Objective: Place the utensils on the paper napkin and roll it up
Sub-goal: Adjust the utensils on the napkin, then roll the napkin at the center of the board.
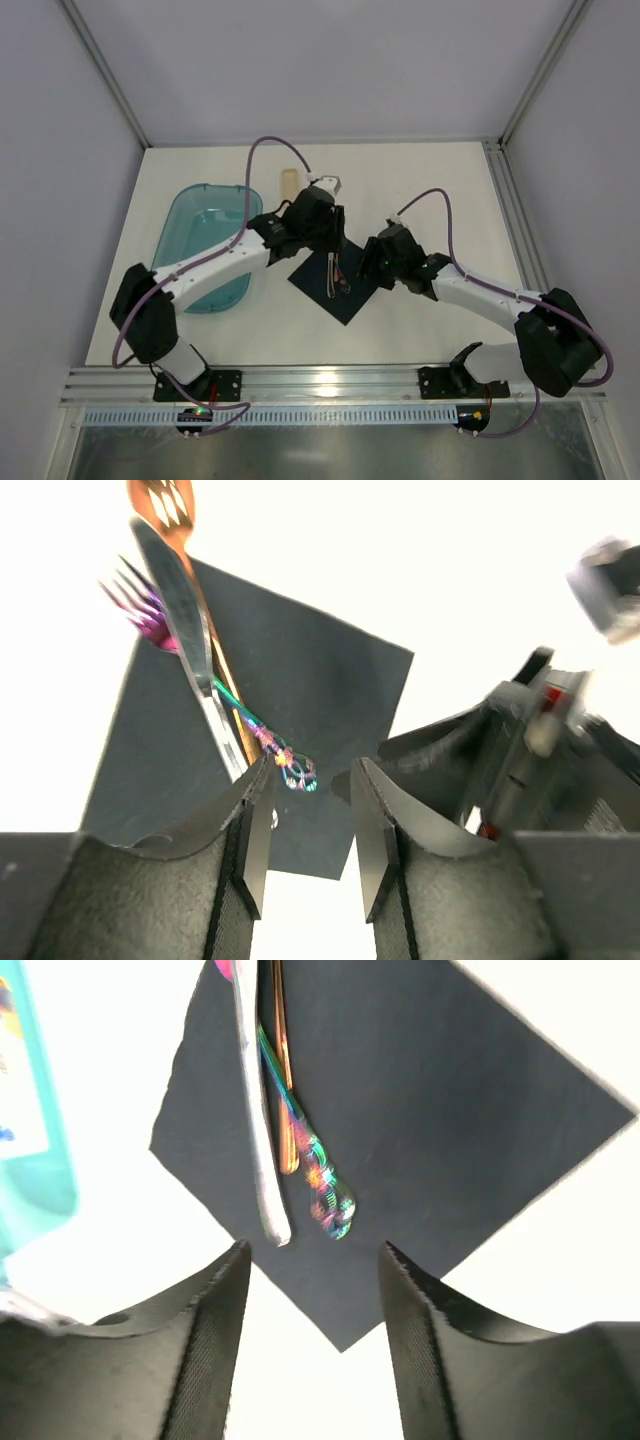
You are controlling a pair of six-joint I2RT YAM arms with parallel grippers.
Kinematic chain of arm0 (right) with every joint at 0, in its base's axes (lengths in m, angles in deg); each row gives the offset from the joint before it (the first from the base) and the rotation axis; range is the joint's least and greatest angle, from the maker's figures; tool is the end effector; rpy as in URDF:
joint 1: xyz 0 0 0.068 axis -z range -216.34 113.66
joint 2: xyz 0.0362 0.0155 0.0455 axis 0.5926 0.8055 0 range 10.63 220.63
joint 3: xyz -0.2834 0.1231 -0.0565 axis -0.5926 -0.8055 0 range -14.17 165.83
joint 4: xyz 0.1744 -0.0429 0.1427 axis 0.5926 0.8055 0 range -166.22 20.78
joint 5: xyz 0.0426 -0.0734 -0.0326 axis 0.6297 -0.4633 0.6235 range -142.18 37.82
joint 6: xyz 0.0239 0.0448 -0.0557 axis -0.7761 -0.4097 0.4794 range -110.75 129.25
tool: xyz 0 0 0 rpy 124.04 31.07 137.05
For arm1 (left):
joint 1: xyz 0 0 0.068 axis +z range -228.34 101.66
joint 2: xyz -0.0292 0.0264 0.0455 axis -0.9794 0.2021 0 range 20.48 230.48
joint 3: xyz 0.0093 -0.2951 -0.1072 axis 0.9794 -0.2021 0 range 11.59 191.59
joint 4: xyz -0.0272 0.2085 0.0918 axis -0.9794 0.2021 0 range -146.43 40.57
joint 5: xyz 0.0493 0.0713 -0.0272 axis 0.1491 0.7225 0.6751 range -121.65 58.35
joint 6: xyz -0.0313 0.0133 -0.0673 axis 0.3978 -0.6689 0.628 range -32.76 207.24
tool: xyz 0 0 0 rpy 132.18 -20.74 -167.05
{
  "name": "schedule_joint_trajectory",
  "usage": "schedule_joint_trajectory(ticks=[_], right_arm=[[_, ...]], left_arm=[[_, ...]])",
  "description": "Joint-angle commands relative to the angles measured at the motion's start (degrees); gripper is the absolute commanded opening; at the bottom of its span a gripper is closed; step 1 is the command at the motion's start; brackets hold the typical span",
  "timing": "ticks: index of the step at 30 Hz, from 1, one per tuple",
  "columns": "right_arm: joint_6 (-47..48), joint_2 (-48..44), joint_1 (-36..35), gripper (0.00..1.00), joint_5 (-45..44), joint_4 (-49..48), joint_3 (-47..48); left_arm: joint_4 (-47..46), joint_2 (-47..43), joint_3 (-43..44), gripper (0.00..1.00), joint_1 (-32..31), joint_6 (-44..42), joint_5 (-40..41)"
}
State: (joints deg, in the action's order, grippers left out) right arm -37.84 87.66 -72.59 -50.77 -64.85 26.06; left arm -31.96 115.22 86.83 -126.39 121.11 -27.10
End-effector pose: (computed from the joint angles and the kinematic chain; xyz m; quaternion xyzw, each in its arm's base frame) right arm 0.1986 0.1476 0.2316 0.0839 0.9303 0.2458 0.2589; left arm 0.2462 -0.2663 0.3099 0.0981 0.9146 -0.2285 0.3190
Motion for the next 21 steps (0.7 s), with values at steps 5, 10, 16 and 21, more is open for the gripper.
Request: schedule_joint_trajectory(ticks=[5,10,16,21], right_arm=[[-28.56,-8.12,-6.09,0.80,-1.14,0.40,-7.26],[-42.00,-7.70,-12.08,0.89,-7.82,-2.15,-10.26],[-49.58,-2.25,-17.09,0.89,-11.59,-3.73,-9.73],[-53.54,2.76,-19.21,0.89,-15.82,-5.22,-8.77]], left_arm=[[1.89,-18.51,-10.64,0.50,2.52,-1.09,7.31],[3.57,-26.79,-16.51,0.53,2.88,-0.30,8.80],[4.27,-32.33,-20.92,0.55,3.58,0.23,11.79],[2.96,-33.92,-23.82,0.54,3.58,0.76,11.53]])
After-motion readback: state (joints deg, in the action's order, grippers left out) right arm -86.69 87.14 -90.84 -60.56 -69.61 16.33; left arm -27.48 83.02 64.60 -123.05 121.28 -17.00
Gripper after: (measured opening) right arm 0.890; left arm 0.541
